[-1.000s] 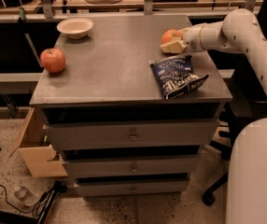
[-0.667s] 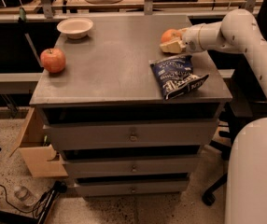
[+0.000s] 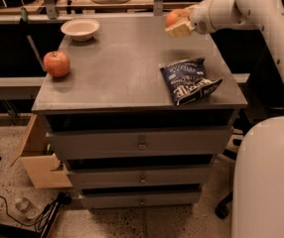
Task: Move orange near apple
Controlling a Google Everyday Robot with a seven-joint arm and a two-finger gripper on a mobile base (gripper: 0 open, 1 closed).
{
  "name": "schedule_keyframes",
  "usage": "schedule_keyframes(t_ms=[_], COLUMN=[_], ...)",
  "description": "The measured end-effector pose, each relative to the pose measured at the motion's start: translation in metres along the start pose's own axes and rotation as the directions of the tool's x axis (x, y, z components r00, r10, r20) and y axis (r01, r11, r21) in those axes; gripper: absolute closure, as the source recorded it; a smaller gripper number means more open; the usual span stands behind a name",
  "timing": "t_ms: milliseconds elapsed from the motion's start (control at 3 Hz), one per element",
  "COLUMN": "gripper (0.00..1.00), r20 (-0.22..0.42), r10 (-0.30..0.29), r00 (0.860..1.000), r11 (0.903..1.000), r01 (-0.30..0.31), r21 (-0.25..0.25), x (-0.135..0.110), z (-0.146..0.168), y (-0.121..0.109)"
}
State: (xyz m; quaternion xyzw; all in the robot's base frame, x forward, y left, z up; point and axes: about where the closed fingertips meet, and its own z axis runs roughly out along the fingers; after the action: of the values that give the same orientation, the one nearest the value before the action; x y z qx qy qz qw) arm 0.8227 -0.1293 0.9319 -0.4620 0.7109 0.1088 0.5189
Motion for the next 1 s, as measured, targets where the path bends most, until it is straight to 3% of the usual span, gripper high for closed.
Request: schedule_keyframes(t_ms=[333, 667, 1000], gripper=[1.00, 1.00, 1.00], r20=[-0.014, -0.043, -0.045], r10=[-0.071, -0.149, -0.197], r00=[0.997, 0.988, 0.979], r11=[0.9967, 0.9837, 0.9492], r01=[0.070, 0.144, 0.179], r21=[-0.042, -0.107, -0.259], x=[-0.049, -0.085, -0.105], z=[-0.021, -0.040, -0.037], y=[0.026, 0.071, 0.138])
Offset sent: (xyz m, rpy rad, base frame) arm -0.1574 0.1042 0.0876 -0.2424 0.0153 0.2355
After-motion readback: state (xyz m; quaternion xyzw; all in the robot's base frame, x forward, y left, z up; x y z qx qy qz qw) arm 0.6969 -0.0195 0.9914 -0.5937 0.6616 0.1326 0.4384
